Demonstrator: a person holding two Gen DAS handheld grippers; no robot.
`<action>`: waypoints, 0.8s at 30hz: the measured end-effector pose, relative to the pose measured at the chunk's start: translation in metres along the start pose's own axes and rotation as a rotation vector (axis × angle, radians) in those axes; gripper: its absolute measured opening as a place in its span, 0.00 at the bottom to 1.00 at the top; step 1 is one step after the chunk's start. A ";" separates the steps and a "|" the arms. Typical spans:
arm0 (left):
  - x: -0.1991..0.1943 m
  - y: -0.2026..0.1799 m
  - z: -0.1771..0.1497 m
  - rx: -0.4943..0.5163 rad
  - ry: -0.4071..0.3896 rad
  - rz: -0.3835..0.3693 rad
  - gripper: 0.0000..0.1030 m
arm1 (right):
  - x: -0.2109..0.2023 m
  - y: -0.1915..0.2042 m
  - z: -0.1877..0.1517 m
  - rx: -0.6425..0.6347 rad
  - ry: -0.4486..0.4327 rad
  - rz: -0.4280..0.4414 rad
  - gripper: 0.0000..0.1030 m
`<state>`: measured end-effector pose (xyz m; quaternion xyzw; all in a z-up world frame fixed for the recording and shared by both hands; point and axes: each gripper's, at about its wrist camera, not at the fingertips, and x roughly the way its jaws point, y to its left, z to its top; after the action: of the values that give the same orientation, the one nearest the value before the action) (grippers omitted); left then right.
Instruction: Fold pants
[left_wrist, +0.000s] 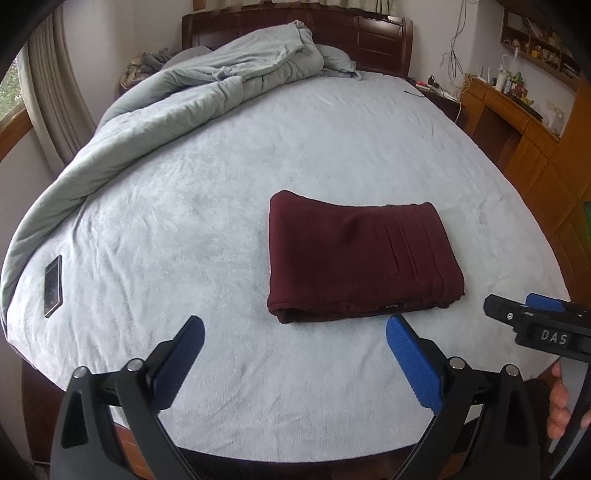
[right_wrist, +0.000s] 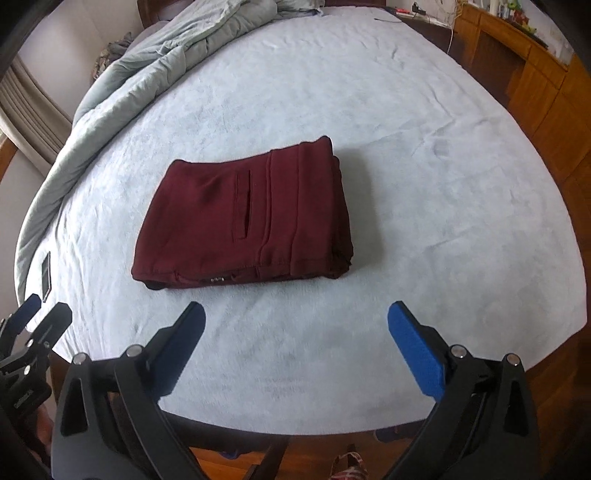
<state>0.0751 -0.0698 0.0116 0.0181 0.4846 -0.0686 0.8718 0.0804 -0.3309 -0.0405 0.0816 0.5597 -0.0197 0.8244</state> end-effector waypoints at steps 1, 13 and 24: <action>-0.001 -0.001 -0.001 -0.002 0.004 -0.001 0.96 | 0.000 0.001 -0.002 0.004 0.004 0.002 0.96; -0.002 -0.004 -0.006 0.007 0.030 0.016 0.96 | -0.002 0.011 -0.011 -0.012 0.029 -0.009 0.96; 0.006 -0.002 -0.009 0.002 0.065 0.006 0.96 | 0.001 0.014 -0.015 -0.023 0.036 -0.026 0.96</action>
<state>0.0704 -0.0712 0.0023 0.0225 0.5127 -0.0660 0.8557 0.0692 -0.3150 -0.0455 0.0652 0.5756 -0.0223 0.8148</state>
